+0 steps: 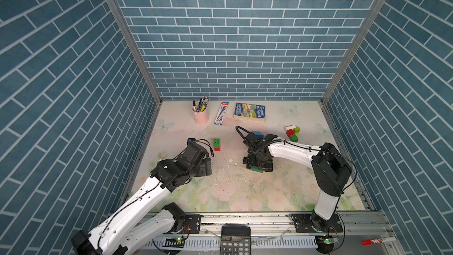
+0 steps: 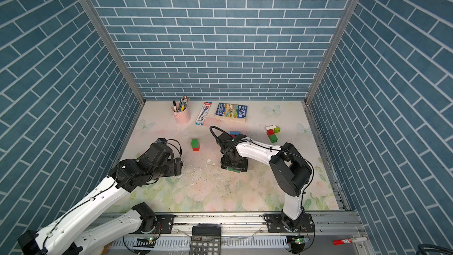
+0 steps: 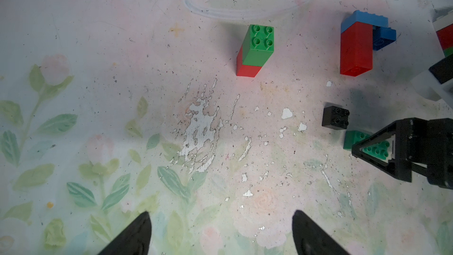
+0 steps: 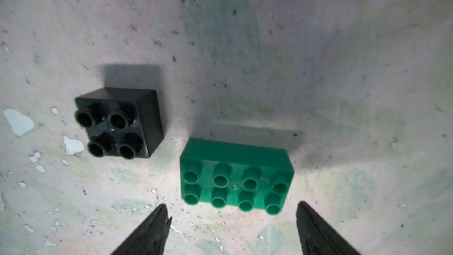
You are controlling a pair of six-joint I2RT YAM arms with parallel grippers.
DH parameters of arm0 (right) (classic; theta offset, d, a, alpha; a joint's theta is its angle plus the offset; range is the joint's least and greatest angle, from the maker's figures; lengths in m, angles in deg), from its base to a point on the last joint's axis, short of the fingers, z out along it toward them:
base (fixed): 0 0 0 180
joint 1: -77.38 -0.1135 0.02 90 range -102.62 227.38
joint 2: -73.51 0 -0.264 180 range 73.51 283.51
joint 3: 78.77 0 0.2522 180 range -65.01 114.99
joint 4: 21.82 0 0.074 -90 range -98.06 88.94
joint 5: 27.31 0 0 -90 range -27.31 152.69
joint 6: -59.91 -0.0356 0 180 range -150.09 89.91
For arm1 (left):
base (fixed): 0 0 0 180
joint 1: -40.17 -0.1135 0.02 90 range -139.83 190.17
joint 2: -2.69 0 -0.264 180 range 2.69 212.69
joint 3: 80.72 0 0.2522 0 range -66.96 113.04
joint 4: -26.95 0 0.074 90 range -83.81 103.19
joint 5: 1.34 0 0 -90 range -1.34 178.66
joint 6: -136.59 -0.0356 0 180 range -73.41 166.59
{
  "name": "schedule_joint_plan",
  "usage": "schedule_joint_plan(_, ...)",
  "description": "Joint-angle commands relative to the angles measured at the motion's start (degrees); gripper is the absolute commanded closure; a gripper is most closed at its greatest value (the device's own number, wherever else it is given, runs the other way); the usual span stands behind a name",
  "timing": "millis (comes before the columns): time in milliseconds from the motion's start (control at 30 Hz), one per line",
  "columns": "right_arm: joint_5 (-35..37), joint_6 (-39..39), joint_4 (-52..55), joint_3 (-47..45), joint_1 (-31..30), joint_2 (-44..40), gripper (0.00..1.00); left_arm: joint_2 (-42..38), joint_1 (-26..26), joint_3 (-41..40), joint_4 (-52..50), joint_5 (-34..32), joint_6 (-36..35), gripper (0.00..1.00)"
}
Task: Assemble the letter r with lego
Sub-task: Pick up the lego brick from the center of the board.
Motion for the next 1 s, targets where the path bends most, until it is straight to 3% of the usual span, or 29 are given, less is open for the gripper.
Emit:
schedule_joint_plan(0,0.35,0.56,0.35,0.90,0.45,1.27,0.21,0.45,-0.53,1.00,-0.54,-0.11,-0.32,0.09)
schedule_joint_plan(667,-0.90,1.38,-0.93,1.46,1.64,3.25,0.25,2.09,-1.99,2.24,0.58,2.20,-2.08,0.09)
schedule_joint_plan(767,-0.55,1.34,-0.84,1.54,1.64,3.05,0.30,2.19,-2.19,2.21,0.78,2.69,-2.24,0.09)
schedule_joint_plan(967,0.32,1.36,0.67,2.53,1.68,2.94,0.50,2.94,-2.82,2.85,0.76,2.78,-3.21,0.09)
